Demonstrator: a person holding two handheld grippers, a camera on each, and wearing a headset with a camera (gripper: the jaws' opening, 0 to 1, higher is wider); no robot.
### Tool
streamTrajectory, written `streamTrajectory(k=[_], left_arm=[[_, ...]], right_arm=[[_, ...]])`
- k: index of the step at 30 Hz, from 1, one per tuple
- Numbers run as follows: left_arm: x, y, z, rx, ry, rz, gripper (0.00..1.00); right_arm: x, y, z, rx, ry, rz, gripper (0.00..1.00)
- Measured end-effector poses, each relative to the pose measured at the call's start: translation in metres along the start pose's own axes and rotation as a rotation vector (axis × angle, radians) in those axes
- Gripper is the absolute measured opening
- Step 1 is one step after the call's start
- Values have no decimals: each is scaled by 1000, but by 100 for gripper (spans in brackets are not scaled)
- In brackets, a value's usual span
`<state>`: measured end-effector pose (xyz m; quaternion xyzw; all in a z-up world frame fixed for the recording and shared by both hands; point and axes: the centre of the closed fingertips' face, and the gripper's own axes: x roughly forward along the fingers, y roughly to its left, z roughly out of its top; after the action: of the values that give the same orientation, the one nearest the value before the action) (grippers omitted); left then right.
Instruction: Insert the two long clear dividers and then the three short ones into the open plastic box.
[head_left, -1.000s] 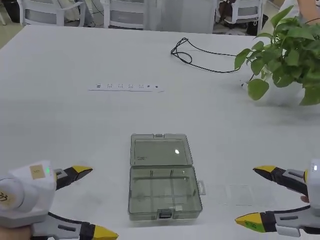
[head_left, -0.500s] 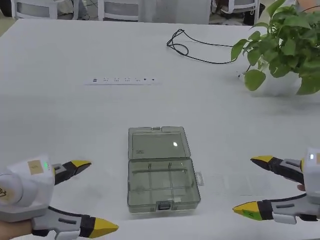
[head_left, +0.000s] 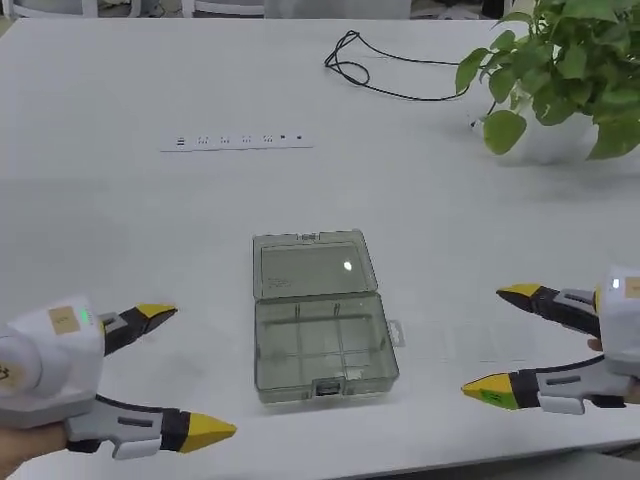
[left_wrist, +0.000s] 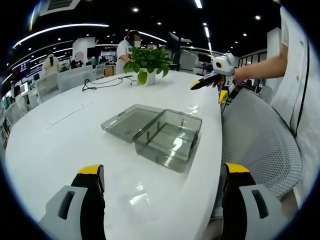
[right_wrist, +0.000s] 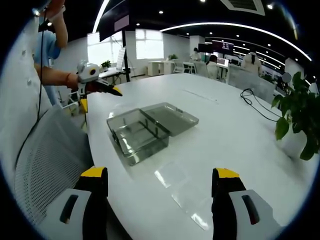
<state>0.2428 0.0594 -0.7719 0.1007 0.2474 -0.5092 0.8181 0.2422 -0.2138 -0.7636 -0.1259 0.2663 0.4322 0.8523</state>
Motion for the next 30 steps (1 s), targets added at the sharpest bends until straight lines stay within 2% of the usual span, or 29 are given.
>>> streamTrajectory(k=[8,12,17,22,24,29,30], left_arm=[[-2,6,1,-19,-8,19,100],[-4,13,1,-36,-12,43,100],[-9,27,0,-69,-19,90,98],[-17,45,-5,-143,-8,152,97],[-20,55,-7,-147,-9,186,94],[-30,80,-26,-198,57,271,89],[-30,82,-28,-202,59,277,89]], right_arm=[[-1,7,4,3,0,-2,86],[-2,10,7,5,-1,-4,86],[-2,11,9,6,-3,-5,86],[-2,10,9,9,-4,-5,86],[-2,8,7,9,-6,-5,86],[-2,4,5,11,-7,-6,86],[-2,4,4,12,-8,-6,86]])
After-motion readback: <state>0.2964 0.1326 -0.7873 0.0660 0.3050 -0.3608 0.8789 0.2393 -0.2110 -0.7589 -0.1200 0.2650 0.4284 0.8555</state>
